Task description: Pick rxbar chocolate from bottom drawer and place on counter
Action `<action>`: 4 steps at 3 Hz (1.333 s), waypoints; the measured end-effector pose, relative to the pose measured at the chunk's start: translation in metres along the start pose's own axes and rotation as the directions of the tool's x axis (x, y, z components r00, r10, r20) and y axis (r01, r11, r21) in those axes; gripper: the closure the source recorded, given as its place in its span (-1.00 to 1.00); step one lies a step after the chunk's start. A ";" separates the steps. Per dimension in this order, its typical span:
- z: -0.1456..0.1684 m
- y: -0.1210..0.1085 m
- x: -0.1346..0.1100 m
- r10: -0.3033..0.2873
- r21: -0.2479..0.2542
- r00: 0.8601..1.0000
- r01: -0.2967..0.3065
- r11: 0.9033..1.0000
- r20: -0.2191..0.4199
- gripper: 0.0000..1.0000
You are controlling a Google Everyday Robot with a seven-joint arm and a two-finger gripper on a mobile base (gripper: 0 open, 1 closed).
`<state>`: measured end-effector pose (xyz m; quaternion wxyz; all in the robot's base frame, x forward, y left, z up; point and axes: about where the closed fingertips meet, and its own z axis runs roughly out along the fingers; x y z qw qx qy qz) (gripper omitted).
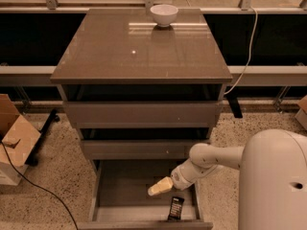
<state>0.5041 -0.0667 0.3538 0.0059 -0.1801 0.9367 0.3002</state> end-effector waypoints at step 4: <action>0.034 -0.052 -0.005 0.104 0.025 0.990 -0.106 0.994 0.094 -1.00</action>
Offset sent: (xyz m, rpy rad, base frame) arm 0.0089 -0.0203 -0.0306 -0.0092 -0.0516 -0.1200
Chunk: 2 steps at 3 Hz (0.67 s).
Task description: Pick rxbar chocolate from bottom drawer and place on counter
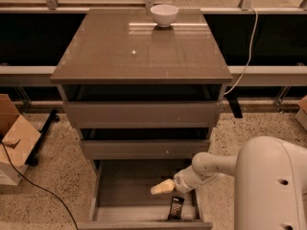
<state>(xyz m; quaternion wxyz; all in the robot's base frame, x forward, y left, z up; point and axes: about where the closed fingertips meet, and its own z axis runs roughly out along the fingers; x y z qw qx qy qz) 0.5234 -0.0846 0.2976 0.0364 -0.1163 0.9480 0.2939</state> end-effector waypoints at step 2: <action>0.042 -0.038 0.002 0.128 -0.002 0.991 -0.129 0.992 -0.037 -1.00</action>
Offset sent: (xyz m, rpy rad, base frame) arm 0.0138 -0.0181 -0.0942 -0.0101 0.1809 -0.1480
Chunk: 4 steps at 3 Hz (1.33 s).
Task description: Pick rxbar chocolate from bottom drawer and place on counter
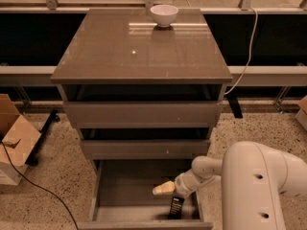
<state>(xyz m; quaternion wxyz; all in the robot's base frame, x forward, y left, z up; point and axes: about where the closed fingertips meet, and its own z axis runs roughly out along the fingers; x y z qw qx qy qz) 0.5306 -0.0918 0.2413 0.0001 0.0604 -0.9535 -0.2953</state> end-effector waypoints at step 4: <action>0.068 -0.053 0.026 0.236 0.028 0.970 -0.235 0.972 -0.058 -1.00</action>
Offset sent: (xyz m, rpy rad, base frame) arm -0.0150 -0.0098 -0.0737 -0.0479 0.1519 -0.1492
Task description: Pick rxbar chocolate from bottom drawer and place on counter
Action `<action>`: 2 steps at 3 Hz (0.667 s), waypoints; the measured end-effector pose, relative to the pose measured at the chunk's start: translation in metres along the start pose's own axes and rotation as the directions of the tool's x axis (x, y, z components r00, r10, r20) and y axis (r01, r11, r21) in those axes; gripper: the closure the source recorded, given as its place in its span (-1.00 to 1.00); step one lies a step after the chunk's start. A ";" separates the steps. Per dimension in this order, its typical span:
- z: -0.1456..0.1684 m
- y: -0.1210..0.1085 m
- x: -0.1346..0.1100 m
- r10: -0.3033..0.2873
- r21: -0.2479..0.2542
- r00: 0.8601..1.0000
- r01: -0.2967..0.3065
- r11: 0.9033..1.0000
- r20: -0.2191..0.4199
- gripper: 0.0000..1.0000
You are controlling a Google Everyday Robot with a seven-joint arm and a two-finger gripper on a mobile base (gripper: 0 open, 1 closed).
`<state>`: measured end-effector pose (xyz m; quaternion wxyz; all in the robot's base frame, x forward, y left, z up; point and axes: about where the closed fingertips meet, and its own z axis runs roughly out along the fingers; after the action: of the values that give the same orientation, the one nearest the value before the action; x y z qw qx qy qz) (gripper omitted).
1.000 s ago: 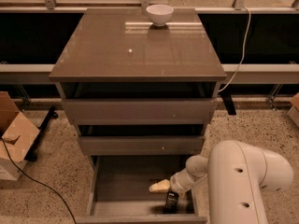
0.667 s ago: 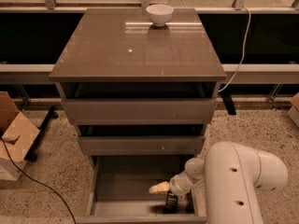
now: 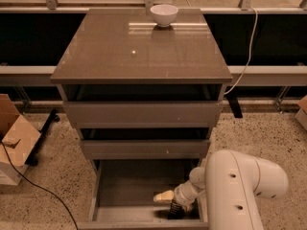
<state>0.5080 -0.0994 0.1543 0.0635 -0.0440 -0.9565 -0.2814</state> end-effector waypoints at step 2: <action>-0.008 0.008 0.004 -0.014 -0.050 1.000 0.015 0.999 0.023 -1.00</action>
Offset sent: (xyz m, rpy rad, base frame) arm -0.0019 0.0019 0.0093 0.0368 -0.0218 -0.0056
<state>0.5056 -0.0973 0.1660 0.0494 -0.0419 -0.9500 -0.3053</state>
